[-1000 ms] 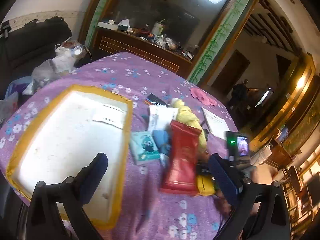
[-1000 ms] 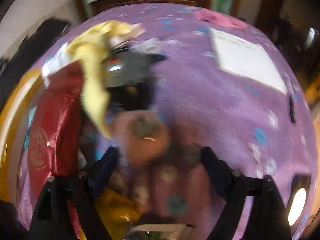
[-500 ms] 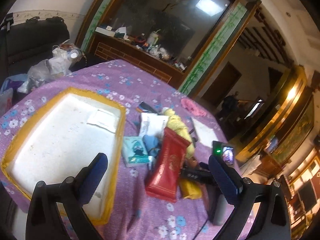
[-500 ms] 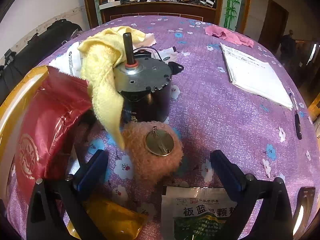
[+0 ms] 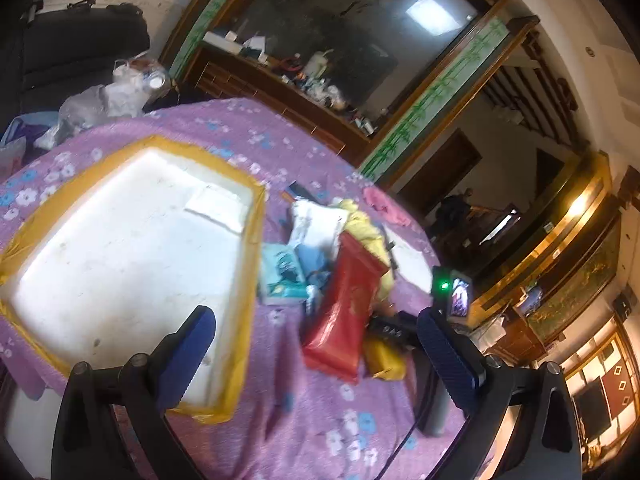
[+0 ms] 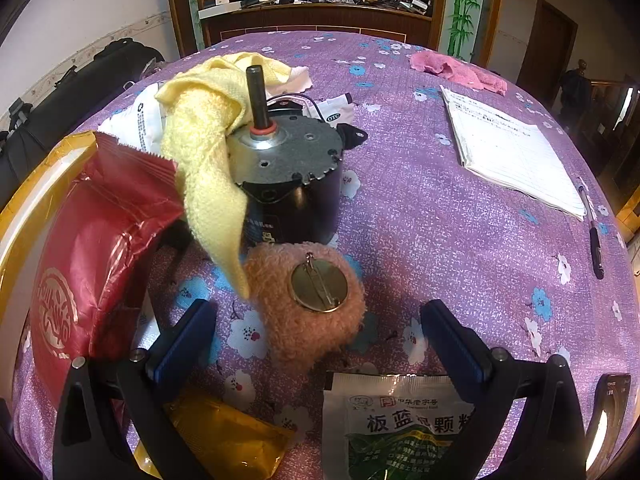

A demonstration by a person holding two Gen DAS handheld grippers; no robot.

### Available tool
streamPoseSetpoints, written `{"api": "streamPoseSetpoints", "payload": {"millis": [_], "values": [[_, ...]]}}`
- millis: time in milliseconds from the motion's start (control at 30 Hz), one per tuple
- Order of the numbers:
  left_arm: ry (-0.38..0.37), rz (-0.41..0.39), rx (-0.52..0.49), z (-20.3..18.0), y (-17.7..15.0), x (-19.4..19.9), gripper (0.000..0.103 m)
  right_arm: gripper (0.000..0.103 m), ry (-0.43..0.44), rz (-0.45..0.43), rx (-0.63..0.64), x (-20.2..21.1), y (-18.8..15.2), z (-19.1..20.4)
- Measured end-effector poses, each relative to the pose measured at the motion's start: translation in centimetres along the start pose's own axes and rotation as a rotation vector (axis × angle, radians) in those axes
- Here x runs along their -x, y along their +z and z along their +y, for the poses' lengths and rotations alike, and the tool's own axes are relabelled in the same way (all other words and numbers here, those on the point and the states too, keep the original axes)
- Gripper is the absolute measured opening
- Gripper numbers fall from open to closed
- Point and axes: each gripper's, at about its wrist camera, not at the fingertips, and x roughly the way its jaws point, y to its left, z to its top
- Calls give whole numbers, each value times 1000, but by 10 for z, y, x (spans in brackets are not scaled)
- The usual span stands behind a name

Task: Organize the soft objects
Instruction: 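Bring both tools over the items on the purple tablecloth, then move the left tool toward the red snack packet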

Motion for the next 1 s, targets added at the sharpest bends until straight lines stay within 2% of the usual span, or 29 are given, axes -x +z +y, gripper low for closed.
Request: {"api": "streamPoseSetpoints", "payload": {"millis": [267, 433, 600, 700, 833, 1000], "values": [[45, -47, 7, 15, 9, 12, 102, 103, 1, 1, 0, 0, 0, 0], [47, -17, 41, 19, 8, 3, 102, 103, 2, 1, 0, 0, 0, 0], [25, -8, 18, 6, 8, 0, 102, 103, 2, 2, 0, 0, 0, 0], [50, -14, -13, 1, 5, -2, 102, 103, 2, 2, 0, 0, 0, 0], [70, 41, -22, -3, 3, -12, 102, 103, 2, 2, 1, 0, 0, 0], [74, 21, -39, -12, 3, -13, 102, 103, 2, 2, 1, 0, 0, 0]]}}
